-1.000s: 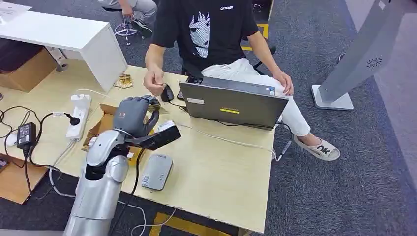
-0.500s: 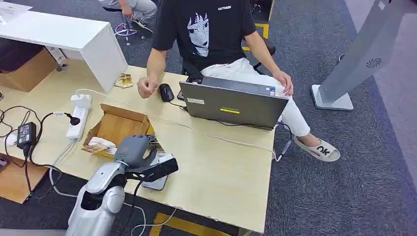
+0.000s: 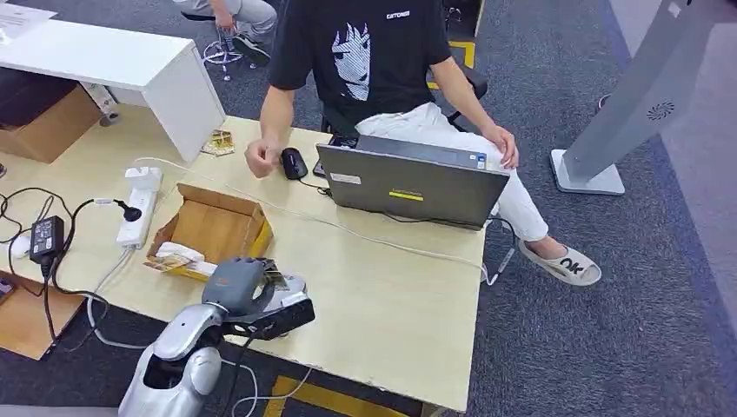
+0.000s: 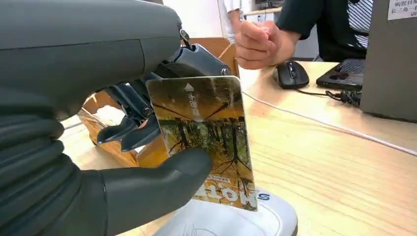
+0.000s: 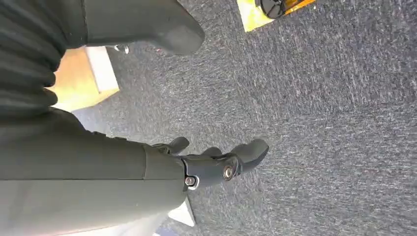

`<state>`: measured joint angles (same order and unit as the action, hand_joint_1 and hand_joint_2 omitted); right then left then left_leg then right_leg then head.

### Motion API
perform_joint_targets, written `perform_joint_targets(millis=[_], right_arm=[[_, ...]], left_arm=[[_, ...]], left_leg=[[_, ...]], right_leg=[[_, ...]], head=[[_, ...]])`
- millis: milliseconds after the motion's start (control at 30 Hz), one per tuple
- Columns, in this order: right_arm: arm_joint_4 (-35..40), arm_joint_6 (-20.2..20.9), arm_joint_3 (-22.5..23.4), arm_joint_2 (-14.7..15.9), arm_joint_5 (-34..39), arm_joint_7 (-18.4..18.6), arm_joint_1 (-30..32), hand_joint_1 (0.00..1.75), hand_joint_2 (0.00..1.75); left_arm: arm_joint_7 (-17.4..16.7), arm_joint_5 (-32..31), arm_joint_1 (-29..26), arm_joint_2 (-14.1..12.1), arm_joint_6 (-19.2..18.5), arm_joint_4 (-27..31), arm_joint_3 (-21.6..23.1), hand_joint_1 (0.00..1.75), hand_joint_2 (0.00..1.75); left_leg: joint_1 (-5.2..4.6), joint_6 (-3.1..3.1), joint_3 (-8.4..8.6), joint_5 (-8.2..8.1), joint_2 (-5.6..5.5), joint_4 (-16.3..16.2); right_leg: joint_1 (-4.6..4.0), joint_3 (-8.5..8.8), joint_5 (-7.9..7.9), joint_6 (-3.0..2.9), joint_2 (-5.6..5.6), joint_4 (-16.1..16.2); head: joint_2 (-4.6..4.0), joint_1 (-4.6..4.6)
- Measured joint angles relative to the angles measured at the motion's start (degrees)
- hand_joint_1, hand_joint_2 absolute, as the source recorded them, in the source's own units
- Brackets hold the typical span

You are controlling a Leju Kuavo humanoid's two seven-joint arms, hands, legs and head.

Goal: Pass the card to the sensor for recognition and then transmit it.

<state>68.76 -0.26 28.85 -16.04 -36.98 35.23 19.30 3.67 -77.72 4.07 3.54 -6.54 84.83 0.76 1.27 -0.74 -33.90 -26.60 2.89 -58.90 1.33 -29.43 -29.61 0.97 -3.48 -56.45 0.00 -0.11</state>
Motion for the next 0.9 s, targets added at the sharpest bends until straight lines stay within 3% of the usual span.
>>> perform_joint_targets(millis=[900], right_arm=[[1.1,0.6,-0.3,0.0,0.5,0.7,0.7,0.0,1.75]], left_arm=[[0.9,-4.2,-1.0,0.9,2.7,-5.6,-3.5,1.75,1.75]], left_leg=[[0.0,0.0,0.04,0.0,-0.06,0.0]], right_leg=[[0.0,0.06,0.0,0.0,-0.04,0.0]], head=[[0.0,0.0]])
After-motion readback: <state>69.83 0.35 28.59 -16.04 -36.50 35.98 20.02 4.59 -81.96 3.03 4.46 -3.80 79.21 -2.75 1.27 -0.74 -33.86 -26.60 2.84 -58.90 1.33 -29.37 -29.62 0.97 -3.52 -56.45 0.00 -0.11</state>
